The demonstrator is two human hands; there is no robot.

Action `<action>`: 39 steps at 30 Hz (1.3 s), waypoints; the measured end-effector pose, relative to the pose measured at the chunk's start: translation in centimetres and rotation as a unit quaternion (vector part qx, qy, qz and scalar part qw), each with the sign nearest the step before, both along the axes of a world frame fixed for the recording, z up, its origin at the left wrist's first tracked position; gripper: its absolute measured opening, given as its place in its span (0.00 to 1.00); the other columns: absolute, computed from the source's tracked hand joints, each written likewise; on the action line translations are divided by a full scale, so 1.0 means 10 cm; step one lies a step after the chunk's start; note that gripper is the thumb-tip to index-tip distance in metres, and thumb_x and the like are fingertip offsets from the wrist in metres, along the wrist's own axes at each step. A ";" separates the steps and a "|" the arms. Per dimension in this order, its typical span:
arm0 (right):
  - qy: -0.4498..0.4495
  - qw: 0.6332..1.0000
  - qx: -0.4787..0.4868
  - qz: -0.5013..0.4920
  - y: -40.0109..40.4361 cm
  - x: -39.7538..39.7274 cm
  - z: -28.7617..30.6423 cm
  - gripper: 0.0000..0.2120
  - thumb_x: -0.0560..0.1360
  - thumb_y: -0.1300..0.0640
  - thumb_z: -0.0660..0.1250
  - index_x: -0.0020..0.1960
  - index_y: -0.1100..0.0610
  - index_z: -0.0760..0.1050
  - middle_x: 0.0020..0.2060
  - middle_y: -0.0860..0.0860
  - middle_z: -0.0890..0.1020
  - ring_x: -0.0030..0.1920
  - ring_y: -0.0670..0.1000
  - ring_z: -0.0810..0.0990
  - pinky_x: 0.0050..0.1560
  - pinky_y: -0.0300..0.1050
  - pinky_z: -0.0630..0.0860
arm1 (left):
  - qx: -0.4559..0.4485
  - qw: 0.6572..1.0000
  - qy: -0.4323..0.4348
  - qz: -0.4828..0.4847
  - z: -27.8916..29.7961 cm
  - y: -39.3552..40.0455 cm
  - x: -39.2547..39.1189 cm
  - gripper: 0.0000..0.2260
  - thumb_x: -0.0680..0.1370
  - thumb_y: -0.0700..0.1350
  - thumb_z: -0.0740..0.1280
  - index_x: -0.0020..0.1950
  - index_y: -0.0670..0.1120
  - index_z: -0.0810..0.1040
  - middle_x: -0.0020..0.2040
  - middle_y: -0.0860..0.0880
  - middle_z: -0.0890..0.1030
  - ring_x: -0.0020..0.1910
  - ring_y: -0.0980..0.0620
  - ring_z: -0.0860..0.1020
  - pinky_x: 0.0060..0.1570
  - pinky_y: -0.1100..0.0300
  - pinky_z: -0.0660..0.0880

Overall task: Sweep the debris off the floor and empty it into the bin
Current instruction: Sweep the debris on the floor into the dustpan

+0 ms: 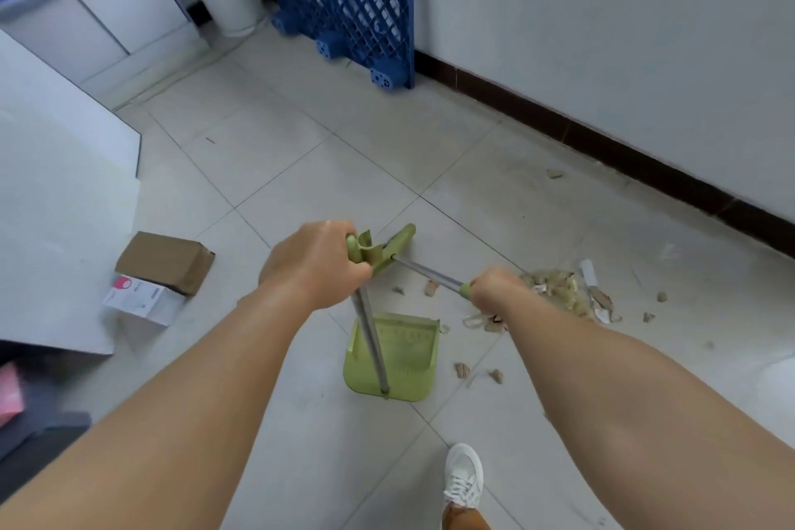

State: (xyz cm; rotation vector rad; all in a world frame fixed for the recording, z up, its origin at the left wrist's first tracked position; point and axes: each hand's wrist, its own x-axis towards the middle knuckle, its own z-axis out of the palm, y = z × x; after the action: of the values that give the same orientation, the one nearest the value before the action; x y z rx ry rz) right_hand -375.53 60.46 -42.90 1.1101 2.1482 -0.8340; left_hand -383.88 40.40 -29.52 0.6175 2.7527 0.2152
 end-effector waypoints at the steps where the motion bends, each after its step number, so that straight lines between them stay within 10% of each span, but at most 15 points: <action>1: -0.009 1.000 -0.002 0.021 -0.04 0.06 -0.05 0.11 0.78 0.60 0.56 0.52 0.59 0.76 0.34 0.52 0.73 0.31 0.51 0.73 0.33 0.40 0.70 | 0.000 1.000 -0.003 0.004 -0.03 -0.05 0.04 0.05 0.71 0.50 0.68 0.41 0.51 0.75 0.39 0.51 0.78 0.38 0.47 0.77 0.34 0.59 0.70; 7: -0.056 0.998 0.025 -0.010 0.01 0.84 -0.16 0.14 0.78 0.62 0.56 0.59 0.61 0.76 0.35 0.56 0.76 0.30 0.53 0.74 0.29 0.44 0.72 | 0.017 1.000 -0.004 0.010 -0.14 -0.37 0.42 0.04 0.71 0.49 0.68 0.40 0.51 0.73 0.38 0.51 0.78 0.38 0.47 0.78 0.34 0.60 0.70; 14: -0.081 0.993 0.074 -0.047 0.15 1.98 0.09 0.12 0.79 0.57 0.58 0.39 0.62 0.69 0.34 0.55 0.75 0.32 0.52 0.74 0.35 0.44 0.73 | 0.038 0.999 0.020 -0.028 -0.04 -0.53 1.05 0.05 0.72 0.48 0.68 0.41 0.49 0.74 0.37 0.50 0.78 0.36 0.48 0.77 0.32 0.60 0.68; 24: -0.037 0.988 0.120 -0.091 0.34 2.87 0.52 0.15 0.75 0.49 0.63 0.39 0.60 0.77 0.28 0.51 0.73 0.24 0.51 0.71 0.26 0.37 0.70 | 0.061 0.995 0.041 -0.068 0.22 -0.42 1.41 0.05 0.72 0.48 0.67 0.40 0.48 0.74 0.38 0.50 0.78 0.37 0.48 0.78 0.34 0.59 0.70; 32: 0.031 0.987 0.090 -0.129 0.60 2.55 0.50 0.17 0.76 0.43 0.62 0.51 0.53 0.82 0.41 0.51 0.85 0.28 0.50 0.79 0.28 0.37 0.78 | 0.064 0.991 0.053 -0.110 0.32 0.12 1.06 0.05 0.73 0.50 0.67 0.40 0.50 0.73 0.39 0.51 0.77 0.37 0.49 0.77 0.35 0.58 0.73; 39: 0.105 0.962 0.045 -0.247 1.29 1.37 0.18 0.16 0.77 0.62 0.58 0.59 0.57 0.79 0.43 0.55 0.82 0.33 0.54 0.78 0.34 0.44 0.79 | 0.063 0.991 0.048 -0.106 0.20 1.00 0.20 0.05 0.72 0.51 0.66 0.41 0.50 0.76 0.38 0.51 0.78 0.37 0.49 0.78 0.36 0.56 0.76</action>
State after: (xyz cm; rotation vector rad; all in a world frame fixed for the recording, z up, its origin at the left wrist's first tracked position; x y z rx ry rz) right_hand -361.86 73.32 -41.09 1.7157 2.1195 -1.1221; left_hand -381.84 50.40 -27.57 0.9709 2.7539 0.3200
